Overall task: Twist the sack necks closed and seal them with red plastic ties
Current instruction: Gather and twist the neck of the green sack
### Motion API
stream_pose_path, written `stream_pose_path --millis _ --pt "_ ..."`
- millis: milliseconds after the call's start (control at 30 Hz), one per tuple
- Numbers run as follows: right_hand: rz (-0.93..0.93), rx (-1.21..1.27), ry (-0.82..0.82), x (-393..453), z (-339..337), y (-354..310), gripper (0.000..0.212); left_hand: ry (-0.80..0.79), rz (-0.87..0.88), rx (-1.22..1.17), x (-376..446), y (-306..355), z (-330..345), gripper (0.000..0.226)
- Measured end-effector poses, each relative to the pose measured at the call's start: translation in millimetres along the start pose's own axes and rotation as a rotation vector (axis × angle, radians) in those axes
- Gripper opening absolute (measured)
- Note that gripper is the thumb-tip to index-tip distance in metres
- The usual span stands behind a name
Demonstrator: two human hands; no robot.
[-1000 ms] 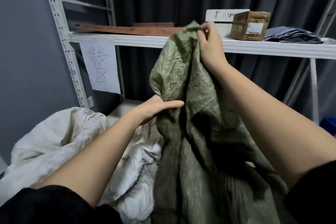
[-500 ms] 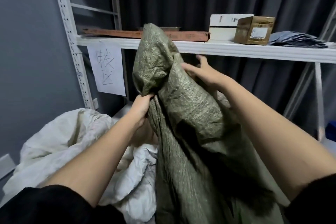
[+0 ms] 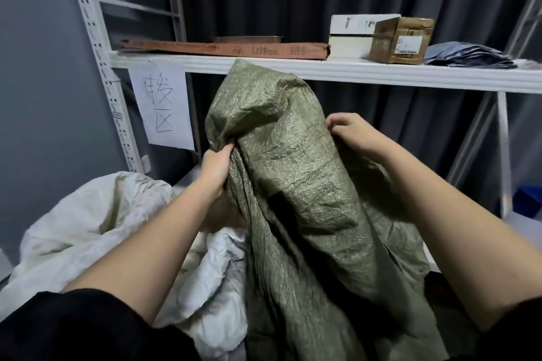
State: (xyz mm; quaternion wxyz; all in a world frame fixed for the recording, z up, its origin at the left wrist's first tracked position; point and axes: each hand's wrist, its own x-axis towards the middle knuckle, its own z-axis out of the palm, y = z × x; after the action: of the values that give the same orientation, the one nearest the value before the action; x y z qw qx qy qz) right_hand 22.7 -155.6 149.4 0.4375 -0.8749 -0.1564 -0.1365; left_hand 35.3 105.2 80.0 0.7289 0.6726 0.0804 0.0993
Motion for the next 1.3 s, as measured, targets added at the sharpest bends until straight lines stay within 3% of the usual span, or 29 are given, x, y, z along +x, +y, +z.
stream_pose_path --millis 67,133,200,233,333,367,500,600,700,733,800,933,1067,1133,1233,1300 --pt "0.182 0.181 -0.158 -7.6 -0.2 -7.5 0.017 0.034 0.015 -0.028 0.0 -1.5 2.0 0.048" --pt "0.322 0.344 -0.375 -13.4 -6.8 -7.1 0.044 0.057 0.016 -0.05 -0.7 -2.5 2.9 0.049" --pt "0.331 0.223 -0.468 -16.5 -9.9 -4.3 0.038 0.053 0.022 -0.048 -1.3 -2.4 1.9 0.051" --pt "0.295 0.092 -0.415 -14.2 -9.8 -4.6 0.029 0.031 0.017 -0.05 -2.9 -0.9 1.1 0.056" --pt "0.08 -0.133 -0.037 4.9 -13.5 -14.4 0.018 -0.108 -0.031 -0.117 -5.3 -0.2 1.5 0.076" --pt "0.003 -0.168 0.069 11.7 -15.7 -22.3 0.018 -0.162 -0.057 -0.132 -7.4 -0.6 3.9 0.071" --pt "-0.169 -0.276 0.381 30.8 -19.2 -65.8 0.023 -0.419 0.029 -0.01 -27.7 0.1 25.8 0.008" --pt "-0.341 -0.295 0.432 36.5 -13.6 -88.1 0.023 -0.545 0.075 0.216 -42.7 3.9 40.3 0.008" --pt "-0.495 -0.148 0.345 34.1 -5.0 -105.5 0.011 -0.59 0.065 0.479 -50.7 4.5 51.2 0.036" --pt "-0.523 -0.089 0.336 33.3 -2.8 -109.6 0.009 -0.578 0.049 0.511 -52.9 3.0 55.1 0.043" --pt "-0.522 -0.005 0.327 32.4 -1.1 -115.4 0.01 -0.548 0.016 0.474 -55.2 -1.5 62.8 0.036" --pt "-0.407 0.04 0.199 33.6 -6.9 -105.9 0.016 -0.356 -0.031 0.184 -54.2 -10.5 70.4 0.043" --pt "-0.063 -0.031 -0.079 27.7 -28.6 -75.1 0.095 -0.158 -0.058 0.059 -44.0 -13.4 56.6 0.035" --pt "0.159 -0.156 -0.194 20.4 -42.4 -54.5 0.115 -0.098 -0.063 0.053 -38.8 -12.8 46.5 0.031" --pt "0.445 -0.246 -0.492 5.1 -52.2 -24.0 0.109 -0.04 -0.093 0.047 -29.2 -13.9 35.7 0.031" --pt "0.532 -0.277 -0.596 -4.1 -50.0 -8.7 0.075 -0.045 -0.125 0.034 -28.1 -12.8 33.1 0.032"
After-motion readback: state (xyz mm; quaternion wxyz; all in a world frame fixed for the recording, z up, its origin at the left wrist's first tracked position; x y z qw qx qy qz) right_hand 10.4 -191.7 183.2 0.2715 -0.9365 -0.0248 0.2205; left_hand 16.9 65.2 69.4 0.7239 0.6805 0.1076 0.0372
